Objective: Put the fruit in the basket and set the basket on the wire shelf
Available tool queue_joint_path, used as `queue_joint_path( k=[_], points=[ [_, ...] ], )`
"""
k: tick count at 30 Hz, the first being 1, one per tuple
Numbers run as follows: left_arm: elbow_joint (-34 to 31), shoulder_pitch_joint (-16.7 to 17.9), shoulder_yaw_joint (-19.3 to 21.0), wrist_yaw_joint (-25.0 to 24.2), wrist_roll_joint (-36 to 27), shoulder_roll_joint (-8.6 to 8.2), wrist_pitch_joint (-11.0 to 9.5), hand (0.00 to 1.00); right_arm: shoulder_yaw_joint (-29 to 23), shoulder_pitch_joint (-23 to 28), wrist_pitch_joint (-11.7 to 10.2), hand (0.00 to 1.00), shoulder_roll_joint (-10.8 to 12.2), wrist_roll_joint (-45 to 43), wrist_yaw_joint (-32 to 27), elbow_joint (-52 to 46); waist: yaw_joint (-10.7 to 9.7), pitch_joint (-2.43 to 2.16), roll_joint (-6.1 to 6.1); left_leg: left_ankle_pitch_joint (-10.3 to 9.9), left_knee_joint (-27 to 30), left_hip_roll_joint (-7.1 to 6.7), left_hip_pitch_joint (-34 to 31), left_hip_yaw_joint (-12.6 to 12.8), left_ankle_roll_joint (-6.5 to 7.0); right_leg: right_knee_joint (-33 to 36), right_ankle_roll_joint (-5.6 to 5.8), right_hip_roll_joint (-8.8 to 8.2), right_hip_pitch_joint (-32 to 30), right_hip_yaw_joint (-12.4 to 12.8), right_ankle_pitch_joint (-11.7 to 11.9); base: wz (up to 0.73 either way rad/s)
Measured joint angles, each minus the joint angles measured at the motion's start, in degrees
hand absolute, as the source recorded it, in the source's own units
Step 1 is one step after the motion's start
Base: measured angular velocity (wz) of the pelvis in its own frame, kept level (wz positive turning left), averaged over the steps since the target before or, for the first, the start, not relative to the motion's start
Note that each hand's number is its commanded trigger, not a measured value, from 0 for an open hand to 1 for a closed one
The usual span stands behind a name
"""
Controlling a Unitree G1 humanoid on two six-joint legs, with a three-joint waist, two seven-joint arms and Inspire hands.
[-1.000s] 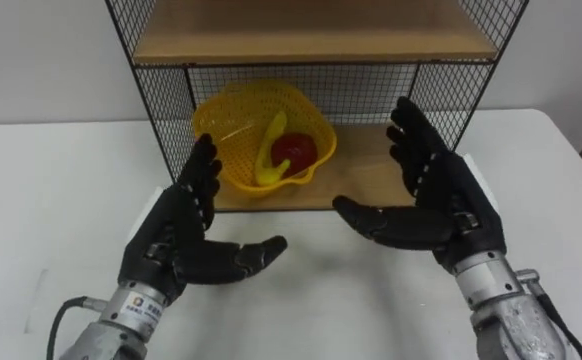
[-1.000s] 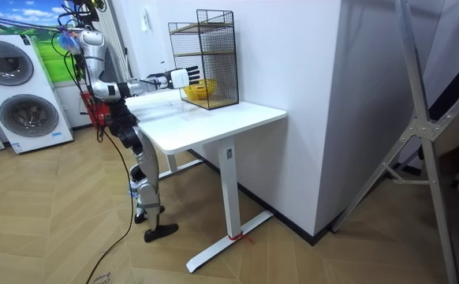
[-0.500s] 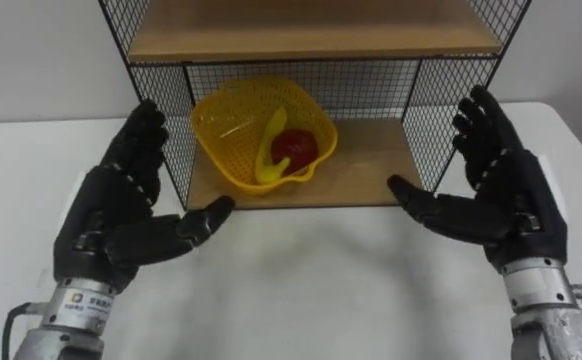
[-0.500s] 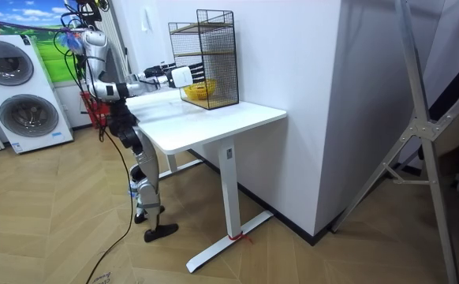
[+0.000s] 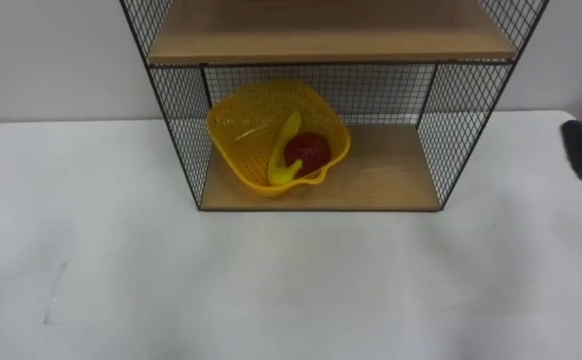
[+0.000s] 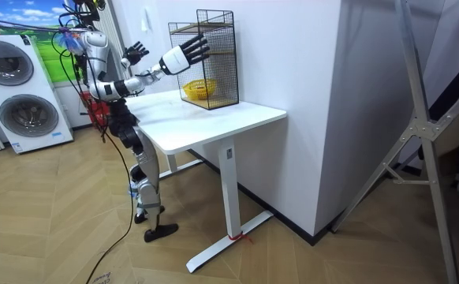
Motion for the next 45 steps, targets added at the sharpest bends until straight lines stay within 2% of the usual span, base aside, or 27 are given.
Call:
queue_joint_path(
  k=[3, 7, 10, 13, 15, 17, 19, 22, 24, 26, 27, 29, 30, 33, 35, 36, 38, 41, 42, 45],
  points=[
    [0.0, 0.0, 3.5, 4.5, -1.1, -0.01, -0.3, 0.0, -4.1, -0.2, -0.6, 0.0, 0.0, 0.0, -6.0, 0.0, 0.0, 0.05, -0.14, 0.1, 0.0, -0.01, 0.0, -0.1, 0.07, 0.0, -0.08, -0.03, -0.3, -0.3, 0.1, 0.0],
    [0.5, 0.0, 7.0, 10.4, -1.2, 0.04, -0.3, 0.0, -6.2, -0.3, -0.6, 0.0, -0.2, -0.1, -12.2, 0.0, -0.1, 0.1, -0.15, 0.1, -0.1, 0.0, -0.1, -0.1, 0.06, 0.0, -0.37, -0.19, -0.4, -0.9, 0.2, 0.0],
    [4.3, 1.3, 8.9, 13.7, -3.4, 0.25, -0.6, 0.0, -8.1, 0.1, -0.7, 0.0, -0.5, 0.8, -15.4, 1.3, -0.2, 0.25, 0.16, 0.0, -0.1, -0.01, 0.0, 0.0, 0.05, 0.0, -0.63, -0.19, -0.4, -0.8, 0.4, 0.0],
    [10.7, 1.9, 11.2, 17.3, -9.2, 0.25, 0.1, 0.0, -12.1, 0.6, 0.1, 0.0, -0.5, 5.9, -18.0, 7.3, -0.2, 0.23, 0.15, -0.1, -0.2, -0.01, -0.2, -0.1, -0.22, 0.2, -0.42, -0.26, -0.5, -0.8, 0.2, 0.0],
    [16.4, 2.6, 13.2, 19.7, -11.8, 0.26, 0.2, 0.0, -14.5, 0.8, 0.9, 0.0, -0.5, 9.6, -19.8, 11.4, -0.2, 0.34, 0.12, -0.1, -0.2, -0.11, -0.5, -0.1, -0.22, 1.0, -0.77, -0.45, -1.1, -0.8, -0.1, 0.0],
    [23.3, 3.6, 13.9, 22.6, -15.2, 0.26, 0.7, 0.0, -16.8, 1.0, 1.0, 0.0, -0.5, 15.1, -21.9, 17.5, -0.4, 0.12, 0.25, -0.1, -0.1, -0.11, -1.0, -0.2, -0.12, 0.9, -0.78, -0.48, -1.1, -1.0, -0.1, 0.04],
    [28.8, 3.6, 13.9, 24.3, -15.9, 0.25, 1.4, 0.0, -17.5, 1.2, 2.1, 0.0, -0.5, 18.6, -23.3, 23.2, -0.4, 0.06, 0.02, 0.0, 0.0, -0.07, -0.9, -0.2, -0.11, 0.9, -0.83, -0.53, -1.1, -1.2, -0.1, 0.05],
    [39.0, 3.8, 12.5, 26.1, -15.7, 0.15, 3.0, 0.0, -17.4, 1.0, 3.9, 0.0, -0.5, 22.1, -24.0, 34.2, -0.5, -0.02, -0.2, -0.1, 0.0, -0.09, -1.0, -0.4, -0.26, 0.9, -0.88, -0.71, -1.1, -1.5, -0.2, 0.05],
    [48.6, 4.0, 8.8, 26.3, -15.4, 0.24, 3.6, 0.0, -17.2, 0.5, 4.5, 0.0, -0.6, 25.6, -23.8, 43.8, -0.5, 0.02, -0.14, -0.1, 0.0, -0.15, -1.0, -0.6, -0.26, 0.9, -0.87, -0.75, -0.6, -1.7, -0.2, 0.04],
    [54.3, 4.2, 6.6, 26.3, -15.5, -0.06, 4.6, 0.0, -16.7, 0.2, 4.2, 0.0, -0.5, 29.4, -23.5, 49.1, -0.7, 0.12, -0.01, -0.1, 0.0, -0.15, -1.1, -0.6, -0.27, 0.9, -0.84, -0.78, -0.7, -1.8, -0.2, 0.04],
    [56.5, 3.7, 6.6, 25.6, -15.6, -0.28, 3.7, 0.0, -16.6, -0.2, 2.3, 0.0, -0.5, 30.8, -22.4, 51.0, -0.9, 0.07, -0.09, -0.1, 0.1, -0.16, -1.1, -0.8, -0.29, 0.9, -0.55, -0.92, -0.8, -1.9, -0.4, 0.07],
    [57.8, 3.4, 6.4, 24.8, -15.5, 0.48, 1.8, 0.0, -16.5, -0.9, 1.0, 0.0, -1.3, 31.8, -21.5, 54.6, -1.5, -0.36, -0.6, -0.1, 0.1, -0.26, -1.1, -1.8, -0.36, 0.8, -0.31, -1.18, -0.5, -3.0, -0.8, 0.2],
    [59.2, 3.4, 5.7, 24.0, -15.6, 0.96, 0.8, 0.0, -15.9, -0.6, -0.1, 0.0, -1.7, 33.3, -20.3, 56.5, -1.6, -0.42, -0.76, -0.1, 0.2, -0.29, -1.0, -1.8, -0.38, 0.8, -0.31, -1.27, -0.3, -3.1, -0.9, 0.18],
    [60.9, 3.1, 4.9, 23.4, -15.6, 0.96, -0.9, 0.0, -14.5, -0.5, -2.5, 0.0, -2.0, 38.2, -18.1, 58.9, -1.6, -0.69, -0.93, -0.1, 0.4, -0.28, -1.1, -1.6, -0.43, 0.8, -0.73, -1.3, -0.3, -2.8, -0.6, 0.02],
    [62.2, 2.6, 4.4, 23.4, -15.6, 0.77, -2.9, 0.0, -13.8, -0.5, -4.5, 0.0, -2.4, 40.8, -15.3, 61.9, -1.3, -1.43, -1.24, -0.5, 1.1, -0.25, -1.3, -1.5, -0.86, 1.0, -0.91, -1.52, -0.4, -2.8, -0.5, -0.02],
    [62.5, 2.6, 3.9, 23.4, -15.6, 0.63, -3.6, 0.0, -13.6, -0.5, -4.9, 0.0, -2.6, 41.6, -14.3, 63.0, -0.8, -1.61, -1.26, -1.0, 1.6, -0.2, -1.4, -1.3, -1.26, 1.1, -0.88, -1.57, -0.4, -2.6, -0.5, -0.07],
    [62.5, 2.6, 3.3, 23.4, -15.8, 0.62, -4.1, 0.0, -13.1, -0.4, -5.5, 0.0, -3.1, 44.4, -13.7, 63.6, 0.0, -1.64, -1.29, -1.3, 1.9, -0.11, -1.2, -0.4, -1.24, 1.6, -0.73, -1.64, -0.4, -2.1, -0.6, -0.11],
    [62.6, 2.6, 2.0, 23.5, -16.9, 0.43, -4.8, 0.0, -12.8, -0.4, -5.6, 0.0, -3.2, 47.9, -13.5, 63.7, -0.2, -1.72, -1.29, -1.4, 1.8, 0.05, -1.0, 0.8, -1.19, 2.0, -0.5, -2.05, 0.0, -2.4, -0.6, 0.05],
    [62.6, 2.6, 1.5, 23.5, -17.6, 0.56, -4.9, 0.0, -13.2, -0.4, -5.6, 0.0, -3.9, 49.7, -13.6, 63.7, -0.3, -1.83, -1.47, -1.4, 1.8, 0.14, -0.9, 1.3, -1.2, 2.3, -0.39, -2.24, 0.2, -2.6, -0.6, 0.13],
    [63.1, 2.5, 1.1, 23.5, -17.8, 0.78, -5.3, 0.0, -13.5, -0.6, -5.4, 0.0, -4.3, 50.8, -13.7, 63.9, 0.0, -1.89, -1.59, -1.4, 1.6, 0.03, -0.5, 1.5, -1.17, 2.8, -0.3, -2.33, 0.3, -2.3, -0.7, 0.02]
  ],
)
